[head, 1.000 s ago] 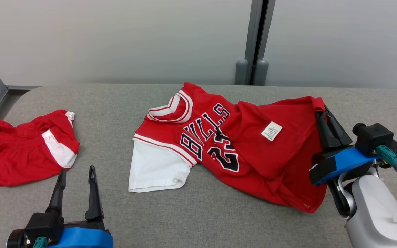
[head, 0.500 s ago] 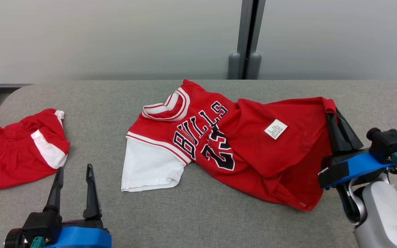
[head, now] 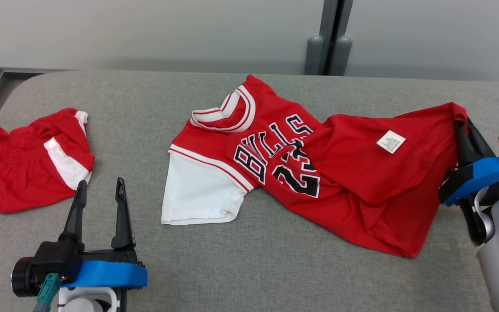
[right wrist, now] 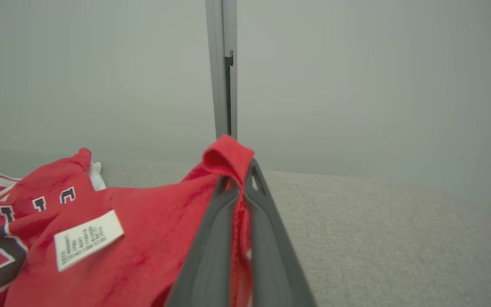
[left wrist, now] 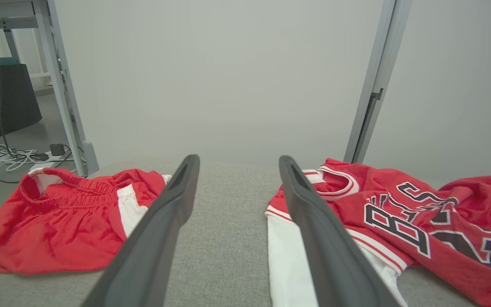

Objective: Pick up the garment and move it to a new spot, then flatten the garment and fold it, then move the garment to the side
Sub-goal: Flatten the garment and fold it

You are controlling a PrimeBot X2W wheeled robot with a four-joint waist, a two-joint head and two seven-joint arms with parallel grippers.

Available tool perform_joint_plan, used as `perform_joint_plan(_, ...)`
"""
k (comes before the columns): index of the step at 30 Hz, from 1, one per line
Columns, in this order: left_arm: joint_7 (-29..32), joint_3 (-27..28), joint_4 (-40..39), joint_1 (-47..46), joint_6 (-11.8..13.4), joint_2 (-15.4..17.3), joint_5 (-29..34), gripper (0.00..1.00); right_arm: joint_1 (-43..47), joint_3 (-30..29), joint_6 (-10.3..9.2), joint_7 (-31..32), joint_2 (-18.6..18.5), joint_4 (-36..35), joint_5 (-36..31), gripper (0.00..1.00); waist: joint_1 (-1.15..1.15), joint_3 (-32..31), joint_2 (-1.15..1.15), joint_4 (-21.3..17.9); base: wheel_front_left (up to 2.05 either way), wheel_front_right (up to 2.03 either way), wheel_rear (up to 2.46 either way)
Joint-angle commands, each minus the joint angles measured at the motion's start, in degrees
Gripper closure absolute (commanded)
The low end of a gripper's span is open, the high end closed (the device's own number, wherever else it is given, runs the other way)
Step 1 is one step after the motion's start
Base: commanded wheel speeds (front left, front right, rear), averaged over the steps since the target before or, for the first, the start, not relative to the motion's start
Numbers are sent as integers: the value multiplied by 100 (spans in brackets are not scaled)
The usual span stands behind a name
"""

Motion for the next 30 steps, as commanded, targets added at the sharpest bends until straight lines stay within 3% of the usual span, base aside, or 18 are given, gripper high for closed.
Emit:
perform_joint_plan(1,-16,-38,20,-154,-22,-6,-30,0,-286,-66,1,-48,-106,387,-86,100,-1,163,0,149,0,0,0)
perform_joint_plan(8,-16,-145,40,-386,-19,-6,-87,0,-1039,-425,1,-156,-309,1811,-257,100,-1,436,0,353,0,0,0)
perform_joint_plan(9,-16,-154,39,-397,-8,-7,-92,0,-1098,-479,1,-160,-326,1968,-313,57,-1,456,0,357,0,0,0)
perform_joint_plan(10,-17,-165,41,-402,-2,-7,-92,0,-1154,-512,1,-168,-323,2112,-343,0,-1,474,0,362,0,0,0)
perform_joint_plan(16,-16,-116,74,-384,42,-7,-63,0,-1286,-594,1,-184,-223,2179,-476,0,-1,447,0,225,0,0,0)
perform_joint_plan(21,-17,-58,96,-295,22,-7,-21,0,-853,-616,1,-185,-115,1581,-448,0,-1,262,0,44,0,0,0)
perform_joint_plan(30,-16,116,35,-56,7,-4,54,0,425,-9,1,-184,256,176,-245,0,-1,-31,0,-267,0,0,0)
